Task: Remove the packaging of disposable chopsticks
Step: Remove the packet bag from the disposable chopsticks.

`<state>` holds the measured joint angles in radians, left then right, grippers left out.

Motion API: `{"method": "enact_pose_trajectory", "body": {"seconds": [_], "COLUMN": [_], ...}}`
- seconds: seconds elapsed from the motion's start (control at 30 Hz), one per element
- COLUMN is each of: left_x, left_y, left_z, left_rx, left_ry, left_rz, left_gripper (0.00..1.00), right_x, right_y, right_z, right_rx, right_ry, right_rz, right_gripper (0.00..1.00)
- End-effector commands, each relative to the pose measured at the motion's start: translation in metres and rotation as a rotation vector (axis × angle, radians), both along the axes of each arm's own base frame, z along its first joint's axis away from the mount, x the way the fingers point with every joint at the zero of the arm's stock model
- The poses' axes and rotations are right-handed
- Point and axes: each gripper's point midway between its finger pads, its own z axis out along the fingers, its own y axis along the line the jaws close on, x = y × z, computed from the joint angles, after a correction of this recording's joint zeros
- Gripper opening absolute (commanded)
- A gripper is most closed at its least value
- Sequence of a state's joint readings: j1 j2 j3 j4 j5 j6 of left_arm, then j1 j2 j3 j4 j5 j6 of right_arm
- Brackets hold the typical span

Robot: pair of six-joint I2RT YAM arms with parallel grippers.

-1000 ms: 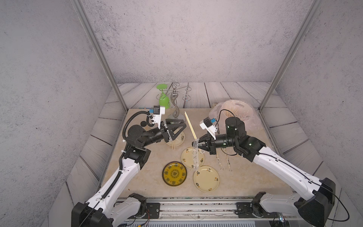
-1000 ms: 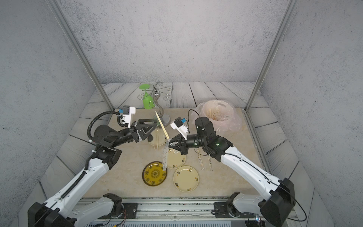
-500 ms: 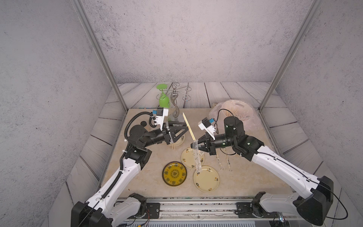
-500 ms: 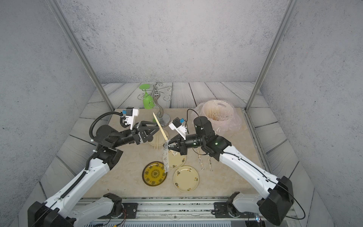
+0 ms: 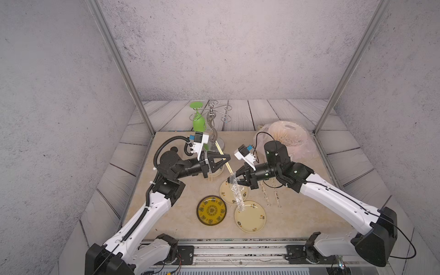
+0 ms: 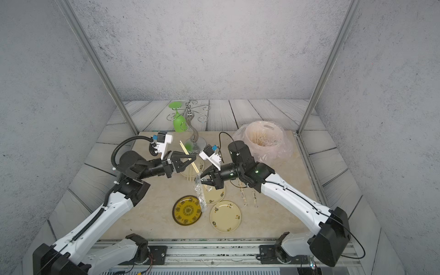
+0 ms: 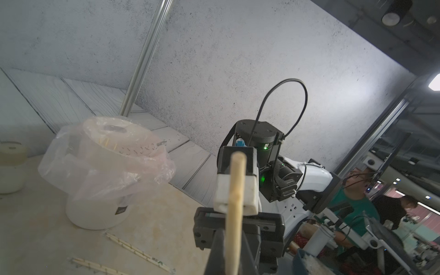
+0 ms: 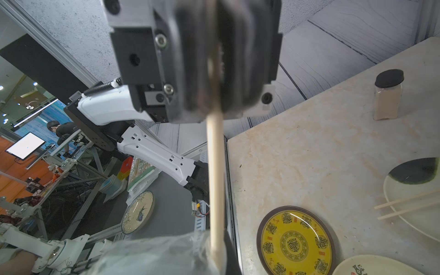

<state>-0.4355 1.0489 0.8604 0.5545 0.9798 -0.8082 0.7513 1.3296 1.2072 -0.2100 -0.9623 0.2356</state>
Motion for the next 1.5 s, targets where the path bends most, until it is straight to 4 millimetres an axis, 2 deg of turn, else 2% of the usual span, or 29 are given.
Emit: {"method": "enact_pose_trajectory", "body": {"seconds": [0.0, 0.03, 0.07, 0.17, 0.27, 0.4, 0.53, 0.77, 1.1, 1.17, 1.33, 1.47], "left_x": [-0.002, 0.001, 0.003, 0.007, 0.008, 0.009, 0.013, 0.012, 0.013, 0.014, 0.014, 0.012], "left_y": [0.005, 0.007, 0.01, 0.016, 0.02, 0.027, 0.034, 0.033, 0.029, 0.03, 0.031, 0.033], "left_z": [0.017, 0.018, 0.018, 0.021, 0.025, 0.028, 0.028, 0.029, 0.028, 0.027, 0.028, 0.029], "left_rx": [-0.02, -0.023, -0.028, -0.048, -0.063, -0.071, -0.075, -0.081, -0.101, -0.1, -0.093, -0.086], "left_ry": [-0.054, -0.051, -0.048, -0.042, -0.041, -0.052, -0.056, -0.051, -0.023, -0.022, -0.034, -0.05], "left_rz": [0.043, 0.07, 0.098, 0.144, 0.152, 0.18, 0.214, 0.203, 0.165, 0.168, 0.182, 0.196], "left_gripper": [0.0, 0.0, 0.0, 0.0, 0.0, 0.0, 0.0, 0.0, 0.0, 0.0, 0.0, 0.0], "right_x": [-0.002, -0.001, 0.001, 0.003, 0.001, -0.004, -0.006, -0.001, 0.011, 0.011, 0.01, 0.009], "right_y": [0.001, 0.001, 0.0, -0.002, -0.006, -0.015, -0.023, -0.032, -0.029, -0.028, -0.03, -0.037], "right_z": [0.004, 0.004, 0.004, 0.001, -0.006, -0.016, -0.015, -0.016, -0.008, -0.005, -0.005, -0.015], "right_rx": [-0.002, -0.004, -0.006, -0.016, -0.051, -0.095, -0.097, -0.116, -0.087, -0.077, -0.083, -0.125], "right_ry": [-0.009, -0.015, -0.022, -0.036, -0.046, -0.062, -0.089, -0.14, -0.159, -0.163, -0.173, -0.168], "right_rz": [0.006, -0.004, -0.018, -0.044, -0.039, -0.046, -0.075, -0.149, -0.197, -0.196, -0.201, -0.218], "right_gripper": [0.07, 0.14, 0.29, 0.54, 0.6, 0.56, 0.54, 0.47, 0.42, 0.38, 0.19, 0.18]}}
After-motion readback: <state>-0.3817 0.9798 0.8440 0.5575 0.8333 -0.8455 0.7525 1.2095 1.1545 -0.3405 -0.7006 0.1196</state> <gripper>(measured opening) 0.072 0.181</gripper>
